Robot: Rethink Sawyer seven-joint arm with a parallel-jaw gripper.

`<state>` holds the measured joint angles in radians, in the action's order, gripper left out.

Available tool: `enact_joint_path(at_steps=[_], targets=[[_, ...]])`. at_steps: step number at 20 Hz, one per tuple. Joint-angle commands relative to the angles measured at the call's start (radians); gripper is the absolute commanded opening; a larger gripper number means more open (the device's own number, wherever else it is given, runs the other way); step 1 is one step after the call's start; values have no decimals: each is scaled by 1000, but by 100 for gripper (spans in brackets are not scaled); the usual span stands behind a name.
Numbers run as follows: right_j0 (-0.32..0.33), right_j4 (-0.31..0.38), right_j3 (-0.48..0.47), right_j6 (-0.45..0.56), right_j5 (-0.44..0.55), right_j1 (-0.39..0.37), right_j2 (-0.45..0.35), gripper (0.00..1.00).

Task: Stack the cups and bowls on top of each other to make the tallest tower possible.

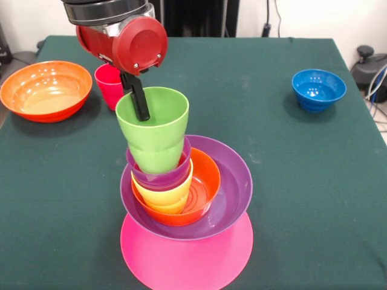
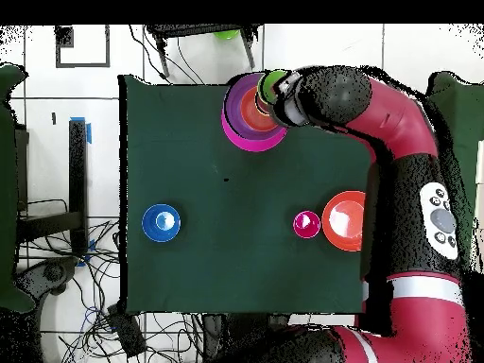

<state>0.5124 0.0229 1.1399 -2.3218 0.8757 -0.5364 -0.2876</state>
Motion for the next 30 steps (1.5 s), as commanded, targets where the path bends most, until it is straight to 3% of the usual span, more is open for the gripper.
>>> enact_joint_path(at_steps=[1, 4, 5, 23, 30], targets=[[11, 64, 97, 195, -56, 51, -84, 0], [14, 71, 94, 199, -59, 52, -89, 0], [16, 75, 95, 196, -60, 51, -93, 100], [29, 84, 98, 184, -47, 43, -111, 100], [61, 52, 186, 193, -36, -40, -143, 100]])
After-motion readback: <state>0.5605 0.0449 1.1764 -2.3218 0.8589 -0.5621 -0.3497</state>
